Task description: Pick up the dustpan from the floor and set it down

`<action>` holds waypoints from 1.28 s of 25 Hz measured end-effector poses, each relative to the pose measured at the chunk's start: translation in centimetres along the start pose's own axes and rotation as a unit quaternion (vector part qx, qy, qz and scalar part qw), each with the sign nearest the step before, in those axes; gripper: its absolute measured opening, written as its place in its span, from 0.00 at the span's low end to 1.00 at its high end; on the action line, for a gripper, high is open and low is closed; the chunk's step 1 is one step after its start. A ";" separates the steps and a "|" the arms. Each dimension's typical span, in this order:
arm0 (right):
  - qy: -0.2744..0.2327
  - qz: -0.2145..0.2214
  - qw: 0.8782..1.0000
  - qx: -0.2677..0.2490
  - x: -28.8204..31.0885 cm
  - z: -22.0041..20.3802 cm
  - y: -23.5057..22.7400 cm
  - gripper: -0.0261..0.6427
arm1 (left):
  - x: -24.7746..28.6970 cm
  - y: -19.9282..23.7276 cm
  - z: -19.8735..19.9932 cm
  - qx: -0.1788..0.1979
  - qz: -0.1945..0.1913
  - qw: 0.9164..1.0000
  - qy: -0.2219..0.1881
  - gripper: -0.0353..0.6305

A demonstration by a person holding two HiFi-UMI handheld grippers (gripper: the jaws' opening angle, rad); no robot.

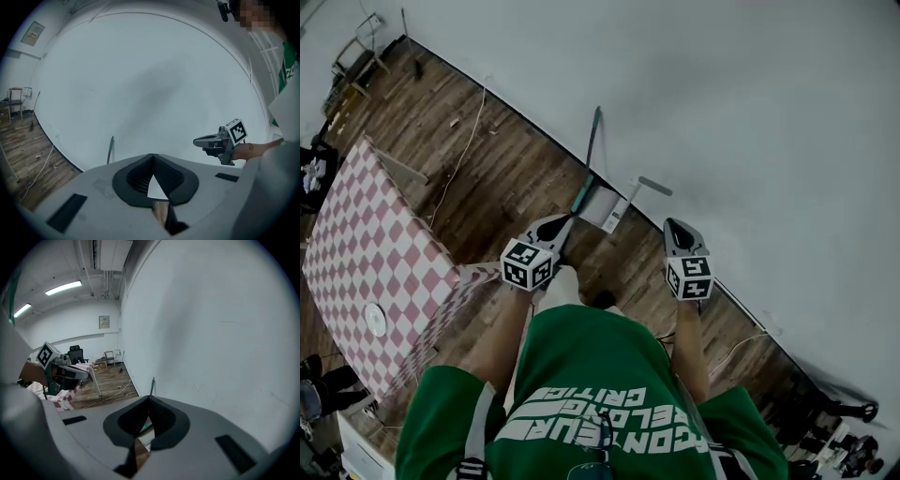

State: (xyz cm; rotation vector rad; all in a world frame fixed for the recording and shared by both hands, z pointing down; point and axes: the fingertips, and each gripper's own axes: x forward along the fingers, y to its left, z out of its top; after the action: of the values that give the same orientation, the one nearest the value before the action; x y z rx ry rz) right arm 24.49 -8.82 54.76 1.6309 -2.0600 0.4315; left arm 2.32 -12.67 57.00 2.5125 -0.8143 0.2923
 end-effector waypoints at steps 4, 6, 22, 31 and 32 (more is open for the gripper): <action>-0.009 0.008 1.000 0.007 -3.3 -2.3 0.0 0.05 | -0.8 -3.7 -0.8 -0.009 0.000 1.000 -0.015 0.06; -0.014 0.010 1.000 0.008 -4.9 -3.3 0.1 0.05 | -1.2 -5.0 -0.8 -0.015 0.006 0.999 -0.028 0.06; -0.032 0.002 0.999 0.042 -12.7 -8.9 -0.6 0.05 | -2.7 -11.1 -3.6 -0.019 0.022 0.999 -0.039 0.06; -0.030 0.011 0.999 0.041 -13.2 -9.8 0.5 0.05 | -3.4 -11.9 -4.2 -0.019 0.025 0.999 -0.041 0.06; -0.029 0.012 0.999 0.040 -13.2 -9.9 0.6 0.05 | -3.5 -11.9 -4.3 -0.020 0.025 0.999 -0.040 0.06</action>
State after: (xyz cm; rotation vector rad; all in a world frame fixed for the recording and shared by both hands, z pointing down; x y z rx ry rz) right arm 27.94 7.31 55.93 1.6854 -2.1316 0.4871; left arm 6.45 -0.36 55.02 2.4826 -0.9073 0.1904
